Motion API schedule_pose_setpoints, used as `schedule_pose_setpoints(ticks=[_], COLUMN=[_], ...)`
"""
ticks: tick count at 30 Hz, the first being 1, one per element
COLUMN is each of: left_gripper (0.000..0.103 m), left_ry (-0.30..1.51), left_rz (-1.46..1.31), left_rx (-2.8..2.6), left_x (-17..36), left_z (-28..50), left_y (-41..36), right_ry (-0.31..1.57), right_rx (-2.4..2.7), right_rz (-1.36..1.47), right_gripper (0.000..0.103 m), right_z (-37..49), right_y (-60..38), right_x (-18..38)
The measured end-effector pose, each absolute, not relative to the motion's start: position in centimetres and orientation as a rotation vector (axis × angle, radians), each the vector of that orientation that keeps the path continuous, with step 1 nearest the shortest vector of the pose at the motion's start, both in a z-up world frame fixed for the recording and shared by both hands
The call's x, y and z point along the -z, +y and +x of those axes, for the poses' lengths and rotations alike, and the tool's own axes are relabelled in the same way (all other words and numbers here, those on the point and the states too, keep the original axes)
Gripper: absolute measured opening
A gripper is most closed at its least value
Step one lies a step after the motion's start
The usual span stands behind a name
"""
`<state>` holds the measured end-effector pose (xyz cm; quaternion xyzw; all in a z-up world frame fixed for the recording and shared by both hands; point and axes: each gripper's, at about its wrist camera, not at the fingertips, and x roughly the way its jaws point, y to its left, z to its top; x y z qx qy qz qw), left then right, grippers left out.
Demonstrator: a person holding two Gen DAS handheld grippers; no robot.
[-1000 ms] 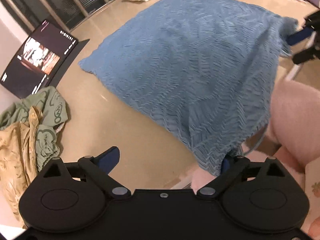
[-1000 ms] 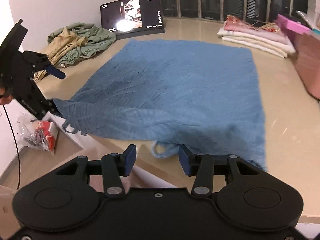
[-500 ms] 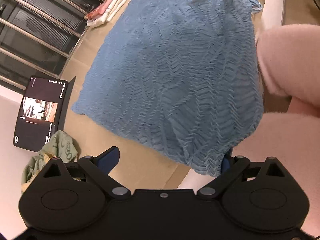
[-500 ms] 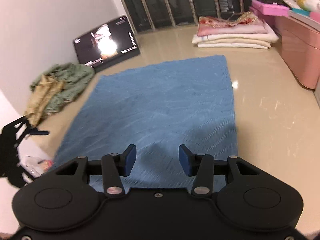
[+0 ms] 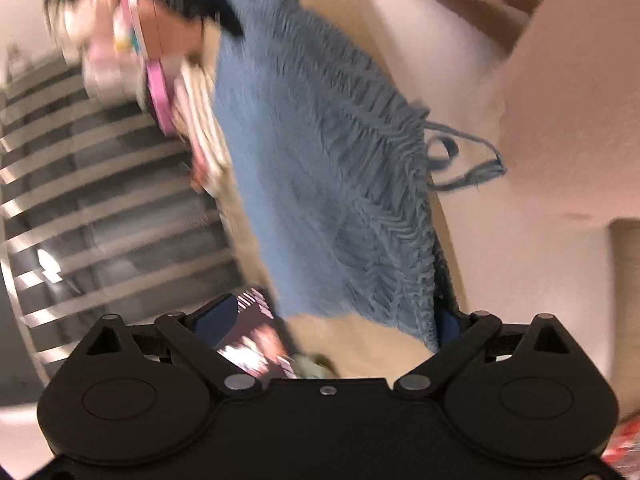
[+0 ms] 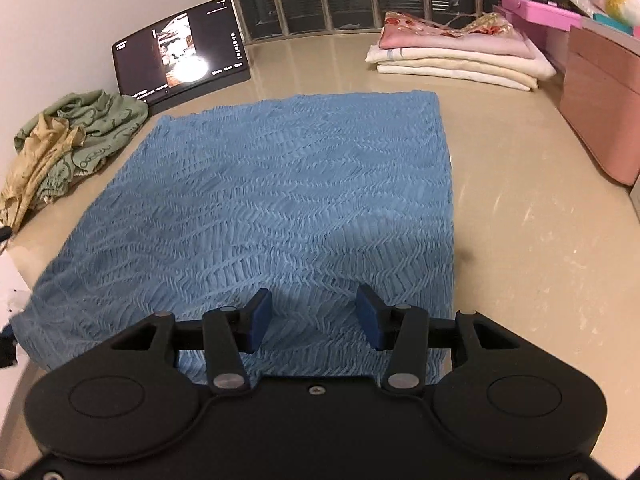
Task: Fold clothes
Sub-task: 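Smooth the blue garment edge with the left gripper and pull back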
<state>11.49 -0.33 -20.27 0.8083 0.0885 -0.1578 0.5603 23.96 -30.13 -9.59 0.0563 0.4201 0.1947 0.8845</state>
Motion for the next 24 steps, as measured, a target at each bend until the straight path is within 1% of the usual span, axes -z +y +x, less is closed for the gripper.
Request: schedule_pose_setpoints(ticks=[5, 8, 13, 16, 19, 21, 24], left_gripper=[0.099, 0.099, 0.099, 0.099, 0.1, 0.103, 0.103], left_ry=[-0.022, 0.036, 0.246, 0.358, 0.44, 0.503, 0.59], left_rz=[1.856, 1.656, 1.283, 1.04, 0.816, 0.692, 0.535], left_rx=[0.478, 0.582, 0.665, 0.7, 0.649, 0.582, 0.454], left_x=[20.4, 18.1, 13.6, 10.9, 8.7, 7.5, 6.1], left_z=[9.5, 9.5, 10.6, 11.9, 13.3, 15.0, 18.2], left_y=[0.2, 0.0, -0.2, 0.5, 2.1, 3.1, 4.2], right_ry=[0.865, 0.864, 0.863, 0.862, 0.861, 0.859, 0.863], right_rx=[-0.401, -0.4, -0.396, -0.395, -0.395, -0.394, -0.396], right_rz=[0.114, 0.124, 0.133, 0.124, 0.107, 0.098, 0.104], right_gripper=[0.051, 0.051, 0.054, 0.057, 0.06, 0.061, 0.061], right_z=[23.7, 23.7, 23.6, 23.6, 23.5, 23.4, 23.5], right_y=[-30.2, -30.2, -30.1, -29.8, -29.5, -29.3, -29.3], right_x=[9.2, 9.2, 9.2, 9.2, 9.2, 9.2, 9.1])
